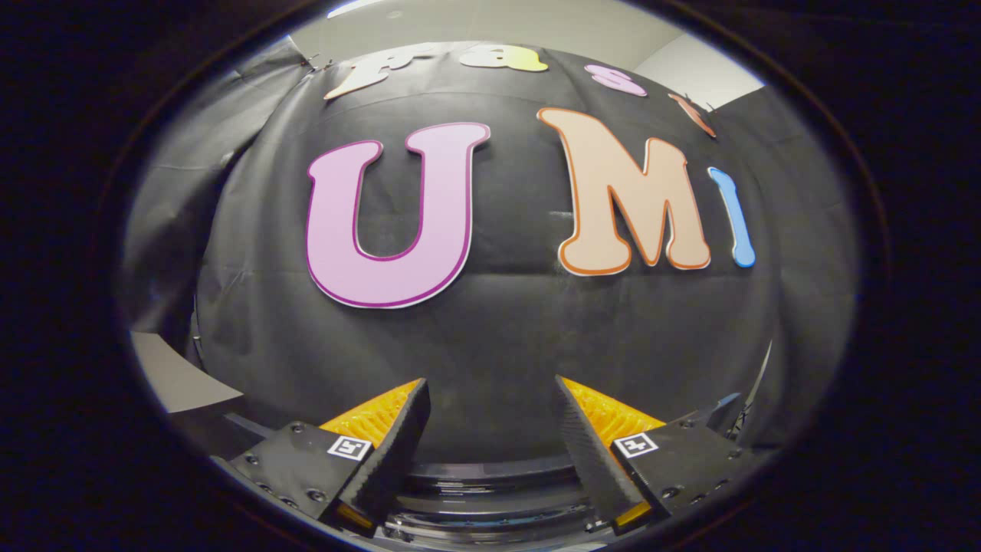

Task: Put the clothes into the washing machine and then close the washing machine lid.

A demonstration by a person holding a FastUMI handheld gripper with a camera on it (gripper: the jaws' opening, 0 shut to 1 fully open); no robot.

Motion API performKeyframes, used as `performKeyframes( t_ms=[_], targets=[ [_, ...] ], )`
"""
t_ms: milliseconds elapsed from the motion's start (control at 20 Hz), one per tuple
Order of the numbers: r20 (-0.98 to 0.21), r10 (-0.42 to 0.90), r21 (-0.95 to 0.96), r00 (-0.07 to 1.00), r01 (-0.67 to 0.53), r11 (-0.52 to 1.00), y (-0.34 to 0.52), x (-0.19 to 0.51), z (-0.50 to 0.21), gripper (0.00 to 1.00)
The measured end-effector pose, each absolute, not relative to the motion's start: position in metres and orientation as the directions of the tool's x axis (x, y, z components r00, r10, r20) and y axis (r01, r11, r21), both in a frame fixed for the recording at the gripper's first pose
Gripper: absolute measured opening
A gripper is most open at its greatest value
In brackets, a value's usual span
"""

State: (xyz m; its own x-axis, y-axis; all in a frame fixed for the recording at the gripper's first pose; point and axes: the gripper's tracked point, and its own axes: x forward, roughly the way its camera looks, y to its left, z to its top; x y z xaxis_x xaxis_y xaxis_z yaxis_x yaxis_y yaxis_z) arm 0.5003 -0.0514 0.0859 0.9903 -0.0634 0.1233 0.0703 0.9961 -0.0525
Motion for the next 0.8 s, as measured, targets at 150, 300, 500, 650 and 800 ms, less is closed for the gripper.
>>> performKeyframes(
  t_ms=[150,300,500,650,800],
  targets=[
    [0.111,-0.063,-0.051,0.992,0.069,0.996,-0.050,0.496,0.084,0.99],
    [0.100,-0.062,-0.057,0.993,0.068,0.996,-0.050,0.487,0.081,0.99],
    [0.091,-0.066,-0.062,0.994,0.071,0.995,-0.051,0.481,0.079,0.99],
    [0.082,-0.066,-0.064,0.994,0.071,0.995,-0.051,0.476,0.078,0.99],
    [0.073,-0.069,-0.068,0.995,0.074,0.995,-0.052,0.472,0.075,0.99]
  ],
)
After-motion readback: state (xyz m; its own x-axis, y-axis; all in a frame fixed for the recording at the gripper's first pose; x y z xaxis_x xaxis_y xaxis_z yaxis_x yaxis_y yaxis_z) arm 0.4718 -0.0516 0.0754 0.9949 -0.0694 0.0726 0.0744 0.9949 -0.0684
